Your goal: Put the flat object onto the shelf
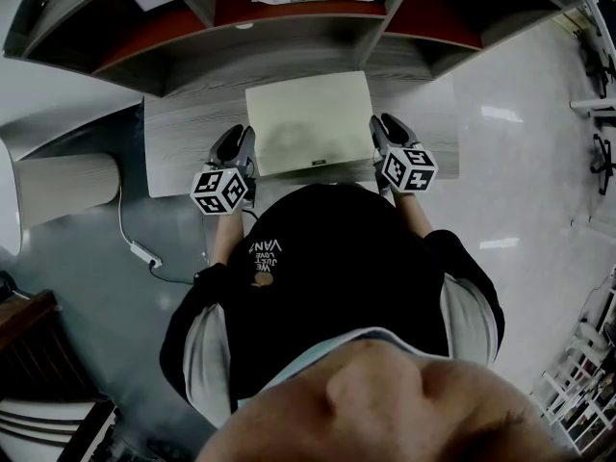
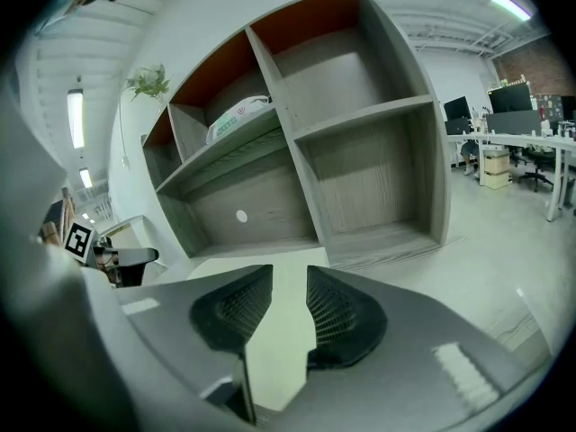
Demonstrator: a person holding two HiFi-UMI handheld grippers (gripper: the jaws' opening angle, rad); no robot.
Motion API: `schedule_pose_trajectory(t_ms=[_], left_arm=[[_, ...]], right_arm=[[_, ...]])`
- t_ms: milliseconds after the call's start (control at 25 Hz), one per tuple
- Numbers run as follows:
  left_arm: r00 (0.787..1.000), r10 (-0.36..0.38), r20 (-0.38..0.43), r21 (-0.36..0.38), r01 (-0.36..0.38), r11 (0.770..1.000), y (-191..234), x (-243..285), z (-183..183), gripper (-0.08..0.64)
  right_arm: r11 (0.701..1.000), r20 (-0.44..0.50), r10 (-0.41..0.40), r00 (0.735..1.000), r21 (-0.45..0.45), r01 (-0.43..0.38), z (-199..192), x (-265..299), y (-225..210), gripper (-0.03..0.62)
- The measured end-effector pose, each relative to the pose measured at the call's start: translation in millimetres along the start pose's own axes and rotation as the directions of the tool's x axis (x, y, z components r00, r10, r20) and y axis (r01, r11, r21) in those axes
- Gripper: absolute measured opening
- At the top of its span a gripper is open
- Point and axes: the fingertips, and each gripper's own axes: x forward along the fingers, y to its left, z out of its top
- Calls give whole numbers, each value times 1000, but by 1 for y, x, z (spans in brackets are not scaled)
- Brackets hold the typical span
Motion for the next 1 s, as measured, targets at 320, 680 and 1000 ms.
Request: schedule_pose_trajectory(t_ms=[320,680,1000], left_arm=[[996,36,-86,-54,-41,998,10,12,-22,245],[981,35,-189,-141,-62,988,15,27,-49,324],[955,9,-297,-212,-75,974,17,36,-72,373]], right_arm=[[999,-84,32,996,31,-29,-14,13,-2,218],[997,-164,69,984,34,-64,-22,31,-4,263],[992,-263,114,958,79,-97,-37,47,-2,310]])
